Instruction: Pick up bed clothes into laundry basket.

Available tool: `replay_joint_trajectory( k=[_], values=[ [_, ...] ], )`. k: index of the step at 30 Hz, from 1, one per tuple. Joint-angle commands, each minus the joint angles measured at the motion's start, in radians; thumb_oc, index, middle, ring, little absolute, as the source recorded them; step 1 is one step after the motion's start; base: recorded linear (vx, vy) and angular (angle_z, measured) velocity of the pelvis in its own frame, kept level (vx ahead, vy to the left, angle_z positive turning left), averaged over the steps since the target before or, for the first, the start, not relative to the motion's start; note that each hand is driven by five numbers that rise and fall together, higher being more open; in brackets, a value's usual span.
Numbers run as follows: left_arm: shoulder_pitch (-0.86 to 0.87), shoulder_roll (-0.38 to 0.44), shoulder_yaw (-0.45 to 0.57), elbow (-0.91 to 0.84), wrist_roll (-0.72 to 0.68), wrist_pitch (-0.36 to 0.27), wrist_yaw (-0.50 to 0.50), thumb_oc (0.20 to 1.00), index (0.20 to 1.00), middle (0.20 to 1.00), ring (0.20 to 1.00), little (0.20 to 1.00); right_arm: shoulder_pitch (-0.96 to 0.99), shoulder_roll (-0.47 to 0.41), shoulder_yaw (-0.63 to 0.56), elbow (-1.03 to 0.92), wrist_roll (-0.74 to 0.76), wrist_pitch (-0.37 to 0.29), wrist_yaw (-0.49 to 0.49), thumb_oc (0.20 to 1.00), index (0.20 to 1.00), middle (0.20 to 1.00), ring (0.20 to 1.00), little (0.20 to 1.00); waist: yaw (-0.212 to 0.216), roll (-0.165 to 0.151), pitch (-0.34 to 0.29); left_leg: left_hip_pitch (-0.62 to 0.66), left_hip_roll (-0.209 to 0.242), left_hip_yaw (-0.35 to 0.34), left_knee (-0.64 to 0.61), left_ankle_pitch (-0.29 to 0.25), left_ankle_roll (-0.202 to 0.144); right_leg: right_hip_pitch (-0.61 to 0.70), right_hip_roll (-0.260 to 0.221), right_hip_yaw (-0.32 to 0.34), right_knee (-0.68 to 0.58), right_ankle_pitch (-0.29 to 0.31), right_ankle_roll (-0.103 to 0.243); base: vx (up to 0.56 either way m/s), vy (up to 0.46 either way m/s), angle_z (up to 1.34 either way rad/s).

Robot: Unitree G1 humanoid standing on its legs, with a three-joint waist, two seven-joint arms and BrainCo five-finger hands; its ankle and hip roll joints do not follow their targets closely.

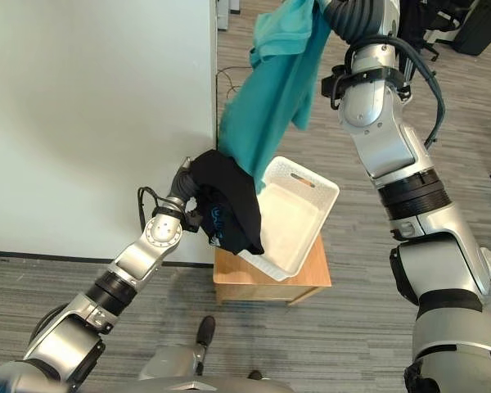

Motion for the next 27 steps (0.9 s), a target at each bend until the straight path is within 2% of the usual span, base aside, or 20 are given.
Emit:
replay_joint_trajectory(
  k=[1, 6, 12, 19, 21, 24, 27],
  values=[
    [-0.047, -0.046, 0.005, 0.006, -0.039, -0.080, 0.002, 0.200, 0.200, 0.200, 0.200, 0.200, -0.035, -0.075, -0.043, 0.017, -0.037, -0.003, -0.031, 0.200, 0.200, 0.200, 0.200, 0.200, 0.018, 0.033, -0.086, 0.128, 0.105, 0.019, 0.004, -0.190, -0.079, -0.068, 0.014, -0.030, 0.014, 0.007, -0.010, 0.00, 0.000, 0.00],
    [-0.044, -0.045, -0.013, 0.013, -0.040, -0.085, 0.003, 0.200, 0.200, 0.200, 0.200, 0.200, -0.104, -0.098, 0.038, 0.175, -0.010, 0.005, -0.020, 0.200, 0.200, 0.200, 0.200, 0.200, 0.017, 0.038, -0.076, 0.122, 0.105, 0.023, 0.004, -0.187, -0.077, -0.074, 0.012, -0.030, 0.014, 0.010, -0.007, 0.00, 0.000, 0.00],
    [-0.053, -0.056, -0.012, 0.032, -0.044, -0.080, 0.016, 0.200, 0.200, 0.200, 0.200, 0.200, -0.050, -0.056, 0.029, 0.131, -0.022, 0.006, -0.008, 0.200, 0.200, 0.200, 0.200, 0.200, 0.006, 0.047, -0.062, 0.113, 0.107, 0.028, 0.004, -0.186, -0.077, -0.085, 0.009, -0.031, 0.014, 0.010, -0.006, 0.00, 0.004, -0.03],
    [-0.061, -0.078, 0.004, 0.026, -0.030, -0.069, 0.029, 0.200, 0.200, 0.200, 0.200, 0.200, 0.310, 0.094, -0.089, -0.058, -0.140, 0.017, 0.020, 0.200, 0.200, 0.200, 0.200, 0.200, 0.000, 0.059, -0.047, 0.099, 0.101, 0.015, 0.004, -0.186, -0.073, -0.089, 0.005, -0.045, 0.014, 0.008, -0.005, 0.00, 0.010, 0.03],
    [-0.063, -0.092, -0.003, 0.033, -0.027, -0.065, 0.031, 0.200, 0.200, 0.200, 0.200, 0.200, 0.424, 0.147, -0.077, -0.028, -0.185, 0.033, 0.034, 0.200, 0.200, 0.200, 0.200, 0.200, 0.006, 0.063, -0.036, 0.097, 0.100, 0.009, 0.004, -0.186, -0.070, -0.088, 0.004, -0.051, 0.014, 0.005, -0.004, 0.01, 0.016, 0.11],
    [-0.057, -0.100, -0.012, 0.036, -0.023, -0.064, 0.029, 0.200, 0.200, 0.200, 0.200, 0.200, 0.473, 0.164, -0.063, 0.011, -0.214, 0.045, 0.040, 0.200, 0.200, 0.200, 0.200, 0.200, 0.010, 0.065, -0.030, 0.093, 0.098, 0.002, 0.004, -0.184, -0.069, -0.091, 0.002, -0.057, 0.014, 0.006, -0.004, 0.01, 0.006, 0.04],
    [-0.048, -0.116, -0.026, 0.045, -0.019, -0.068, 0.031, 0.200, 0.200, 0.200, 0.200, 0.200, 0.533, 0.198, -0.034, 0.137, -0.225, 0.052, 0.034, 0.200, 0.200, 0.200, 0.200, 0.200, 0.019, 0.067, -0.017, 0.083, 0.096, -0.010, 0.004, -0.177, -0.068, -0.094, 0.001, -0.069, 0.014, 0.007, -0.004, -0.02, 0.003, 0.10]
  ],
)
